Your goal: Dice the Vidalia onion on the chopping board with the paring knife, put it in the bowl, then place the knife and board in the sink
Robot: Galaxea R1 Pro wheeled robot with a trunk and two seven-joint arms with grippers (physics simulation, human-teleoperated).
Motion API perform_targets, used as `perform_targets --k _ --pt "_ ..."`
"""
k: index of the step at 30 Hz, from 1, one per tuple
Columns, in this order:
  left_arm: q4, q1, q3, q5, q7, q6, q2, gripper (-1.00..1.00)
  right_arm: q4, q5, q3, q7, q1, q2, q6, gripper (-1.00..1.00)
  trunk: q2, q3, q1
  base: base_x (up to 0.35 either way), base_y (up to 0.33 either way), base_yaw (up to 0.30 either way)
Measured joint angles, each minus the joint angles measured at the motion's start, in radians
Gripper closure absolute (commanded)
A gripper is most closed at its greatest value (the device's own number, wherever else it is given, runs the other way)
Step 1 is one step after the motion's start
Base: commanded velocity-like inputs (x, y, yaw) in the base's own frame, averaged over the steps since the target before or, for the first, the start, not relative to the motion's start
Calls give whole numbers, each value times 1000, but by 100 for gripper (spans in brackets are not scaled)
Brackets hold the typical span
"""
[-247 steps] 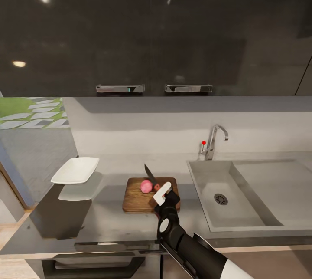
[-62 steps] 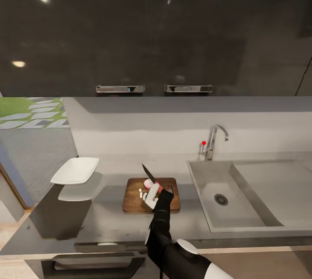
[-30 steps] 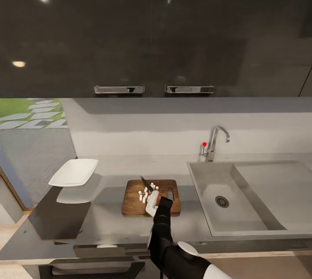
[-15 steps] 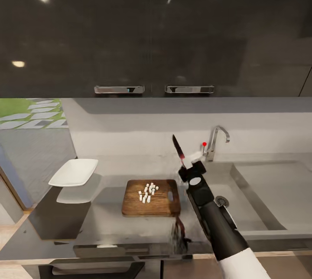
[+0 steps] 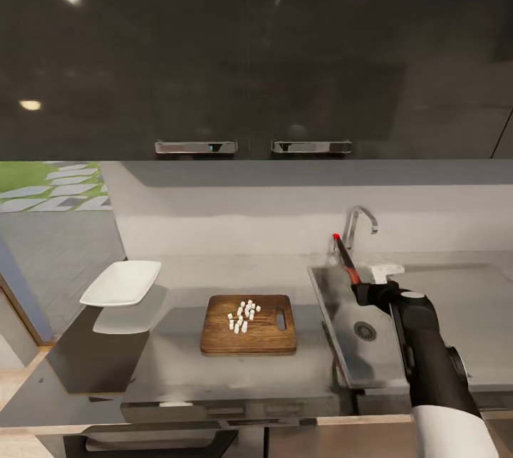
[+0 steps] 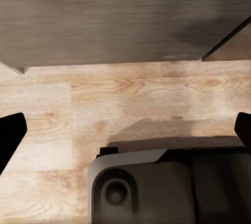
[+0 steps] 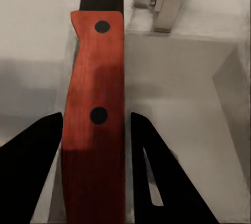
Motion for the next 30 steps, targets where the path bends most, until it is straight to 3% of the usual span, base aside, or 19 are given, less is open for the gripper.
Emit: perform_targets --k 5,9,17,24,30 --pt "4 0 0 0 0 -1 0 -100 32 -2 -62 15 0 -27 1 100 0 0 0 0 0 0" --pt "5 0 0 0 0 -1 0 -100 94 -3 -70 16 0 -46 -1 100 0 0 0 0 0 0" --pt "5 0 0 0 0 -12 0 -100 196 0 -70 13 0 -51 -9 100 0 0 0 0 0 0" --pt "10 0 0 0 0 -18 1 -100 364 1 -72 -6 0 -51 -165 100 0 0 0 0 0 0" --pt "15 0 0 0 0 -18 1 -100 411 0 -69 -28 0 -49 -198 100 0 0 0 0 0 0"
